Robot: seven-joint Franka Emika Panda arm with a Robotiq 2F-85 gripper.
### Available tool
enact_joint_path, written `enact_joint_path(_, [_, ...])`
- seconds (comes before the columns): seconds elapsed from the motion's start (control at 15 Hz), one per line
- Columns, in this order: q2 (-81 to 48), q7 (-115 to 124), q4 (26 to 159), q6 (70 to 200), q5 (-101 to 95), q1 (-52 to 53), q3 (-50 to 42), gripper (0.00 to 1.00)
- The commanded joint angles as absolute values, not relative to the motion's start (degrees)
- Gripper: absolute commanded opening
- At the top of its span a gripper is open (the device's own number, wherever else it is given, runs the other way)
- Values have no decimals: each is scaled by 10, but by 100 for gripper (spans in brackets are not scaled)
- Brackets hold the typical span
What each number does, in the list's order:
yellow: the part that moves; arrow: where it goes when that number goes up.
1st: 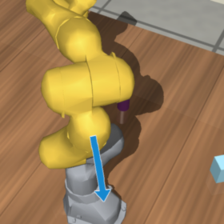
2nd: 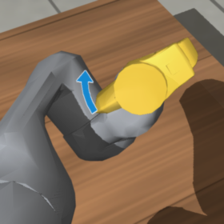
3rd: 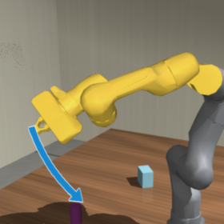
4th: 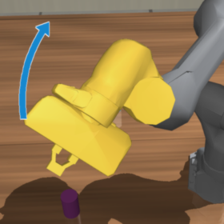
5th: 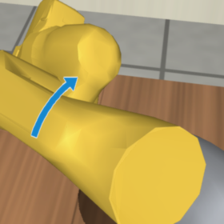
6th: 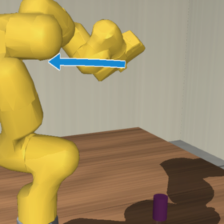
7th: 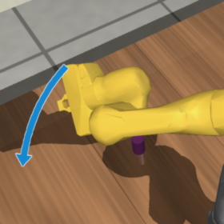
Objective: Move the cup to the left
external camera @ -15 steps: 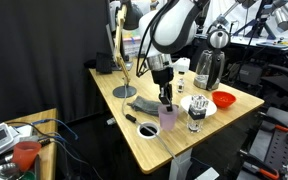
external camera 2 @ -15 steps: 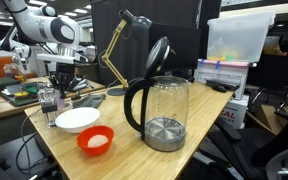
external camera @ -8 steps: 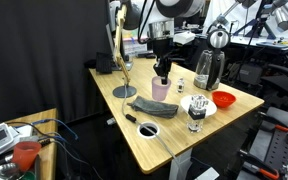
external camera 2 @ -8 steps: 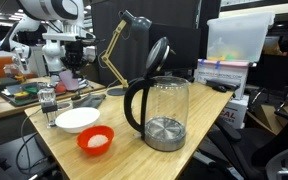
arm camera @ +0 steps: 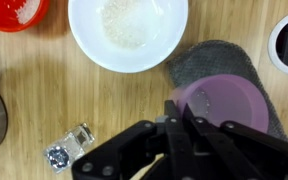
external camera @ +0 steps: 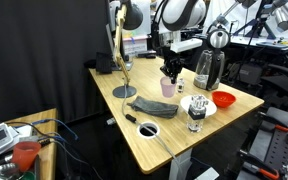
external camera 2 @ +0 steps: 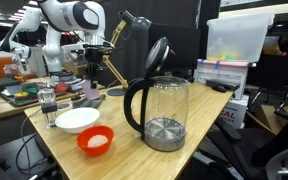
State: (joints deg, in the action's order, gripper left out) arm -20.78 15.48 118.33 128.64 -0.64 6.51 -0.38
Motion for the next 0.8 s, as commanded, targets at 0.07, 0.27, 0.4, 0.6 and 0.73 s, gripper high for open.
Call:
enact_joint_path(0.07, [-258,254,1126,1247,31,61,-18,1])
enact_joint_path(0.27, [-282,302,1096,1215,73,53,-25,1])
enact_joint_path(0.4, [-276,289,1113,1241,64,58,-28,6])
enact_joint_path(0.6, [-282,300,1101,1228,80,55,-28,6])
enact_joint_path(0.73, [-282,302,1101,1227,82,55,-28,6])
